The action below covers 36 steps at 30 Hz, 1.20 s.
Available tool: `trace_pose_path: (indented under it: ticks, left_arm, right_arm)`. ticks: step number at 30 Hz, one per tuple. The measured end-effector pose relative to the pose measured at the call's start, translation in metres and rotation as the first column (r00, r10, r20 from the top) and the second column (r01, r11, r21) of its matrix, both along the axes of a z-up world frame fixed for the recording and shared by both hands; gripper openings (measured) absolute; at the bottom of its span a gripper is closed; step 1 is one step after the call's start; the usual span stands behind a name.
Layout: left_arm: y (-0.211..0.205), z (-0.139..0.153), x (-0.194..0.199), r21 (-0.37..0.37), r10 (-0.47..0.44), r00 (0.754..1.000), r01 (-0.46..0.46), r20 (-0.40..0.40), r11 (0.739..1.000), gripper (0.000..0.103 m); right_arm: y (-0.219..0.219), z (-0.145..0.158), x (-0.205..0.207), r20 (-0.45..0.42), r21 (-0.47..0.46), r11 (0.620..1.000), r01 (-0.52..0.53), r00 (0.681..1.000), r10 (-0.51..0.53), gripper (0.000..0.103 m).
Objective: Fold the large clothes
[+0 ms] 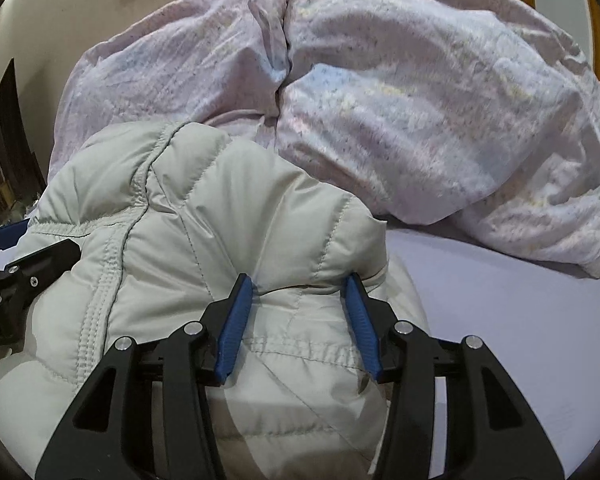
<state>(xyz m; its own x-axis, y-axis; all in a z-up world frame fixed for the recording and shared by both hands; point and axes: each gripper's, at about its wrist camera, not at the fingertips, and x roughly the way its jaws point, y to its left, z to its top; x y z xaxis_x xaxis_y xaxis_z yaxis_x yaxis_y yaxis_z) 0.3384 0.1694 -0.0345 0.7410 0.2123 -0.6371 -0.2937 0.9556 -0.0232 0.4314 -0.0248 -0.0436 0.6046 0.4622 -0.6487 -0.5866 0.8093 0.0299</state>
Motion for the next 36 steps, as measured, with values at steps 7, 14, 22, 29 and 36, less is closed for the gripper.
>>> trace_pose_path:
  ticks: [7,14,22,29,36]
  left_arm:
    - [0.0,-0.009,0.003,0.015,0.007,1.0,-0.007,0.006,1.0,0.101]
    - [0.0,-0.012,0.004,0.028,0.008,1.0,-0.009,0.01,1.0,0.101]
    - [-0.003,-0.014,0.005,0.045,0.013,1.0,-0.013,0.012,0.999,0.101]
    - [-0.003,-0.015,0.006,0.052,0.015,1.0,-0.015,0.009,0.999,0.101]
    - [-0.003,-0.015,0.006,0.053,0.014,1.0,-0.014,0.012,0.998,0.101]
  right_arm:
    - [0.0,-0.005,0.004,-0.025,0.019,1.0,-0.005,1.0,0.005,0.051]
    - [-0.001,-0.008,0.004,-0.026,0.036,0.999,-0.001,1.0,0.002,0.051]
    - [-0.004,-0.003,0.001,-0.012,0.036,0.999,0.021,1.0,-0.02,0.051]
    - [-0.016,0.035,0.001,-0.002,0.152,0.987,0.044,0.999,-0.044,0.052]
    - [-0.01,0.005,0.022,-0.052,0.083,0.992,0.094,0.995,-0.089,0.06]
